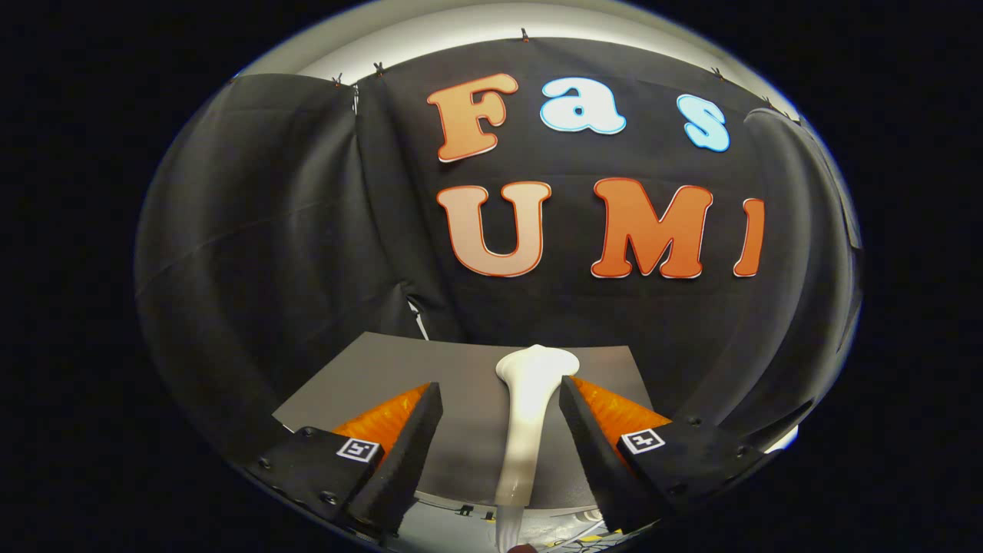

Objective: Iron the clothes twice with a garment steamer, once on the left side and once on the right side.

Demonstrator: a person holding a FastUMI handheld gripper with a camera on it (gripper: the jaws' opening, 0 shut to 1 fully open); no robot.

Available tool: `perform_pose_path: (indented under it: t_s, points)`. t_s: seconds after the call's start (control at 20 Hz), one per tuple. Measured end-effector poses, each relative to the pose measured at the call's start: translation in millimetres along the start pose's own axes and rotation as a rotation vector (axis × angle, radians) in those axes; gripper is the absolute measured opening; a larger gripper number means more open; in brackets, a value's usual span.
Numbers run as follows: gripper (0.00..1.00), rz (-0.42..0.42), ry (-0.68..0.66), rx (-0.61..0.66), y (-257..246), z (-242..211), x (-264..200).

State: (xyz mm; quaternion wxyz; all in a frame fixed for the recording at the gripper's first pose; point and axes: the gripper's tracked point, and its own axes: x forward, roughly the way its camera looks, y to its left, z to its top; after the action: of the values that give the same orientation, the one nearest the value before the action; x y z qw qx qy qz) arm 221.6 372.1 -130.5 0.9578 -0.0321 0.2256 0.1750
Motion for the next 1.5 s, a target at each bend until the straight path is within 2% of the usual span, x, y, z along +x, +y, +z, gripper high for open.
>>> perform_pose_path:
  t_s: [0.55, 1.0, 1.15, 1.2, 1.4, 1.5]
  points:
    - [0.99, -0.115, 0.221, -0.027, -29, -65, 85]
    - [0.97, -0.150, 0.330, -0.026, -38, -92, 105]
    - [0.90, -0.142, 0.355, -0.022, -36, -100, 110]
    - [0.81, -0.138, 0.356, -0.010, -34, -100, 112]
    - [0.74, -0.149, 0.371, -0.018, -37, -99, 110]
    - [0.57, -0.154, 0.369, -0.001, -38, -102, 112]
